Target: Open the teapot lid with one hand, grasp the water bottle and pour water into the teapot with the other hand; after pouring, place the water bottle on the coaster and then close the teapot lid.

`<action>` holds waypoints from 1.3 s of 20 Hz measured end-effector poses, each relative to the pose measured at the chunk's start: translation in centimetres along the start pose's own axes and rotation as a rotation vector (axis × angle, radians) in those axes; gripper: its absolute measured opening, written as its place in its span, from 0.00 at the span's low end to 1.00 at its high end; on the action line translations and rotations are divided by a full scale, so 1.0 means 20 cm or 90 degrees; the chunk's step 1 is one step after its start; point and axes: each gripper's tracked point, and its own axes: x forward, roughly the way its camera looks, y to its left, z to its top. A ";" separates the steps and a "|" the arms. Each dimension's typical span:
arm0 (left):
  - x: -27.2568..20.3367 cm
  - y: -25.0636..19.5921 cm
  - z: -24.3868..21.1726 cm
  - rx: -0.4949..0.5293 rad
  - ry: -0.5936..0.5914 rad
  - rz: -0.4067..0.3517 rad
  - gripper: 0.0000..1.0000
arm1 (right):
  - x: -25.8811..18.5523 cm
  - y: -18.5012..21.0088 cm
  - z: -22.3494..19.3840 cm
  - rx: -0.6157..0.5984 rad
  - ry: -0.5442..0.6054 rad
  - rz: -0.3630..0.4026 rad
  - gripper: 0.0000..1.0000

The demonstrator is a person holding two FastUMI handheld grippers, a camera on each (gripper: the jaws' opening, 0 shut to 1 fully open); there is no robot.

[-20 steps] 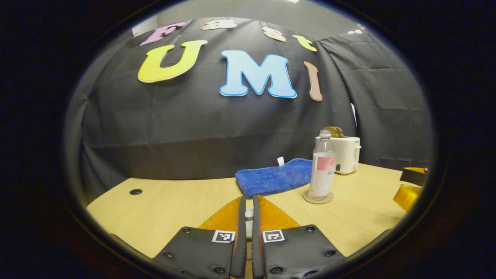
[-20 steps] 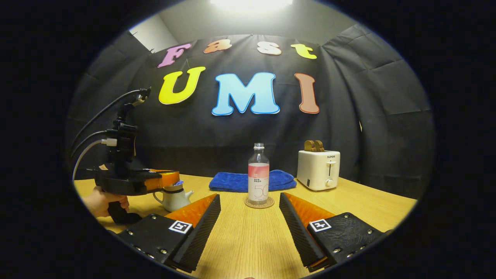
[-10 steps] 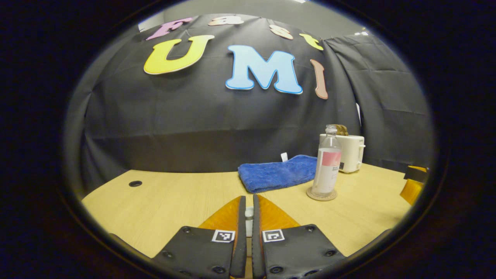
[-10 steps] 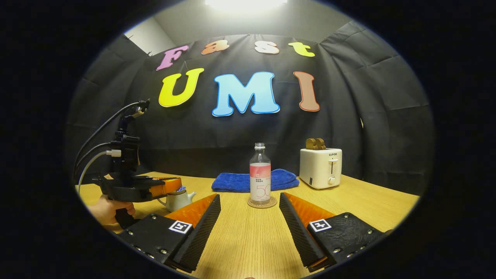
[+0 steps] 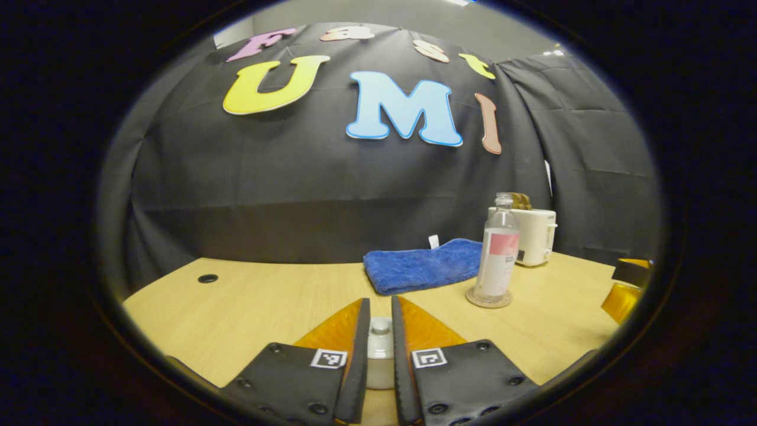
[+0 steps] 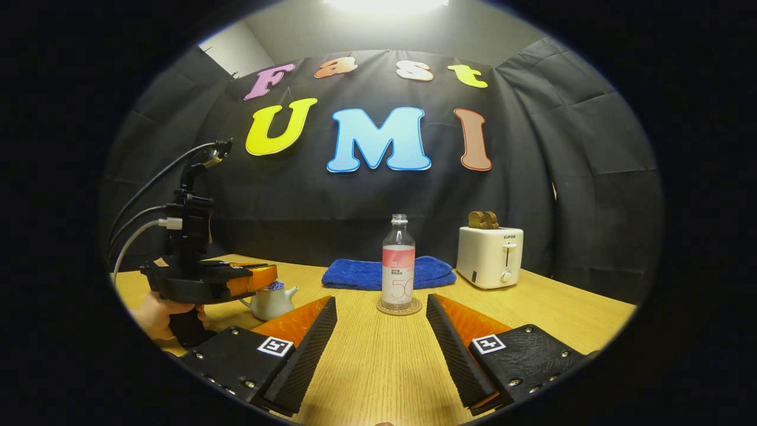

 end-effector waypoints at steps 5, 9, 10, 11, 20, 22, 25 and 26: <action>-0.18 -0.02 0.02 0.005 -0.033 0.020 0.37 | -0.02 -0.01 0.01 -0.003 -0.008 -0.010 0.94; -0.34 -0.04 0.02 0.011 -0.045 0.043 0.37 | -0.08 0.01 -0.01 0.012 -0.001 -0.003 0.94; -0.38 -0.05 0.03 0.014 -0.049 0.049 0.37 | -0.10 0.00 -0.01 0.013 -0.001 -0.006 0.94; -0.42 -0.05 0.03 0.018 -0.054 0.053 0.37 | -0.13 -0.01 0.02 0.013 -0.010 -0.011 0.94; -0.78 -0.09 0.01 0.024 -0.062 0.099 0.40 | -0.29 -0.03 -0.04 0.011 0.016 -0.016 0.94; -0.82 -0.11 0.01 0.024 -0.063 0.102 0.40 | -0.31 -0.03 -0.04 0.012 0.020 -0.020 0.94; -0.87 -0.15 0.01 0.024 -0.062 0.105 0.41 | -0.33 -0.02 -0.04 0.011 0.022 -0.016 0.95; -0.88 -0.16 0.00 0.024 -0.061 0.105 0.44 | -0.33 -0.02 -0.04 0.012 0.024 -0.015 0.94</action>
